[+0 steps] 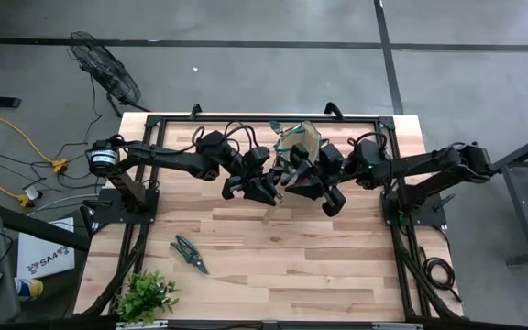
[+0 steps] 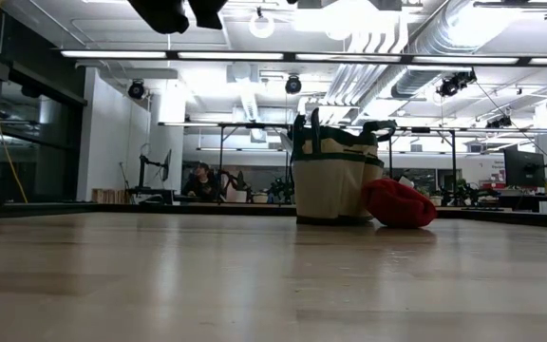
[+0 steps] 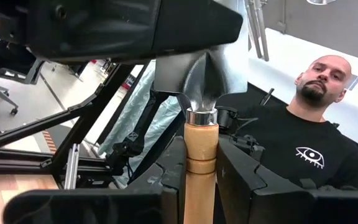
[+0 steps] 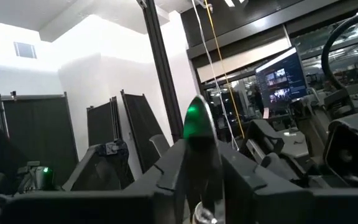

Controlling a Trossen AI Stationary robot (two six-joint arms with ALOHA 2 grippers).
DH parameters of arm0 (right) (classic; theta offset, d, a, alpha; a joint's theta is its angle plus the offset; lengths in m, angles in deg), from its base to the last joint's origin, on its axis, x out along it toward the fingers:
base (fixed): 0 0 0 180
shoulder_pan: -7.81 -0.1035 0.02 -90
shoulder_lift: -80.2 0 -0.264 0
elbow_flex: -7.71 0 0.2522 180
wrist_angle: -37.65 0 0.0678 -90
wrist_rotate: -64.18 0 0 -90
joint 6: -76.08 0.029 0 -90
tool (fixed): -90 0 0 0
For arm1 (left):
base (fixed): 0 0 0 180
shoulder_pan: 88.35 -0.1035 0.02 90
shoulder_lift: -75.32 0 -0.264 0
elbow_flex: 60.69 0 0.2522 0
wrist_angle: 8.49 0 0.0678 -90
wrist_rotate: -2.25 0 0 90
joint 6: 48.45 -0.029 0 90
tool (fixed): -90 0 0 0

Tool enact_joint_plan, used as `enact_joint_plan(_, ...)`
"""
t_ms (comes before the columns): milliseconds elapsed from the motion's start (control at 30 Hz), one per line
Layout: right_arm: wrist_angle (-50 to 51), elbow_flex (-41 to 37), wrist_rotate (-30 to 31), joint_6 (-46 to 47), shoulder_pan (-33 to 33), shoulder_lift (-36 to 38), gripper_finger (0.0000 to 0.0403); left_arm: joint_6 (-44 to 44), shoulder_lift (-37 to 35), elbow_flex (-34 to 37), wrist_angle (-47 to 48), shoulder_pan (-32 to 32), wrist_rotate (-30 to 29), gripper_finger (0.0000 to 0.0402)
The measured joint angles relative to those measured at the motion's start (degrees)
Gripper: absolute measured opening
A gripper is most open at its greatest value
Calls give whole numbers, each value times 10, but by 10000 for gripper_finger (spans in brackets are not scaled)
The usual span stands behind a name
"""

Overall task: Pick & Place Garden tools in Gardening bag
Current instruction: Put the brown trowel into the gardening bag

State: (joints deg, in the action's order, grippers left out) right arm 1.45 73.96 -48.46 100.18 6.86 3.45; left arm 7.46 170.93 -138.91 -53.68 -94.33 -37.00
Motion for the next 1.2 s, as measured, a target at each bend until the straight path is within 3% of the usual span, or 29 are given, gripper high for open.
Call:
enact_joint_plan(267, 0, 0, -6, -6, 0, 0, 9, 3, 0, 0, 3, 0, 0, 50)
enact_joint_plan(433, 0, 0, -8, -3, 0, 0, 5, 3, 0, 0, 4, 0, -4, 54)
enact_joint_plan(767, 7, 0, 3, 12, 0, 0, 3, -1, 0, 0, 24, 0, -11, 140)
enact_joint_plan(1200, 38, 0, 11, 33, 0, 2, 3, -1, 0, 0, 61, -1, 22, 152)
